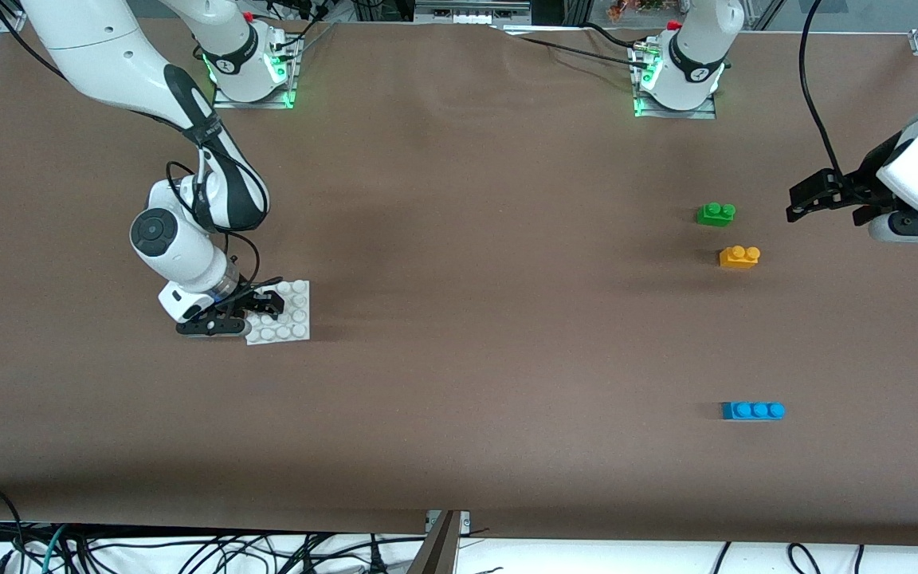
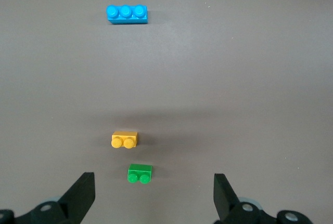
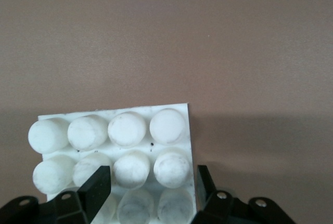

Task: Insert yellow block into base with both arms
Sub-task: 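Slide the white base plate with the right gripper toward the table middle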

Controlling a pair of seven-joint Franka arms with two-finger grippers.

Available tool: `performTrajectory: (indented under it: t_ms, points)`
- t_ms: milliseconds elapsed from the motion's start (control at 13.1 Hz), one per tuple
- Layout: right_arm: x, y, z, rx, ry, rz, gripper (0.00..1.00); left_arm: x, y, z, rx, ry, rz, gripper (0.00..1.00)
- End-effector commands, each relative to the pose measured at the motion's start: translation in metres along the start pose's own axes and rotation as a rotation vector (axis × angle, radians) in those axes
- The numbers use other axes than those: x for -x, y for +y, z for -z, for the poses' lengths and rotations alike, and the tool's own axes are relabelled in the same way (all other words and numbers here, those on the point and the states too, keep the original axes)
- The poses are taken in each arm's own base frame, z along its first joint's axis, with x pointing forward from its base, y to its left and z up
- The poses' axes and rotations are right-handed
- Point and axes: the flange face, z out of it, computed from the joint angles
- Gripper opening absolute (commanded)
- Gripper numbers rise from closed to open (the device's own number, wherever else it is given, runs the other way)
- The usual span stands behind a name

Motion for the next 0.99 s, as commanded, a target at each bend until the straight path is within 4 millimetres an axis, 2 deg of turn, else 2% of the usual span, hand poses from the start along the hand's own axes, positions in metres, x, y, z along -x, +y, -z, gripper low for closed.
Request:
performTrajectory:
  t_ms: [0, 305, 610, 915]
  points:
    - [0.004, 0.002, -0.010, -0.006, 0.008, -0.014, 0.76, -0.003, -0.001, 0.005, 0.007, -0.006, 0.002, 1.00]
    - [0.005, 0.002, -0.019, -0.009, 0.023, -0.016, 0.74, -0.003, 0.000, 0.004, 0.007, -0.008, 0.001, 1.00]
    - [0.005, 0.002, -0.018, -0.010, 0.024, -0.034, 0.74, -0.003, 0.000, 0.004, 0.007, -0.008, 0.001, 1.00]
    - [0.007, -0.020, -0.017, -0.016, 0.026, -0.063, 0.74, -0.003, 0.000, 0.004, 0.007, -0.008, 0.001, 1.00]
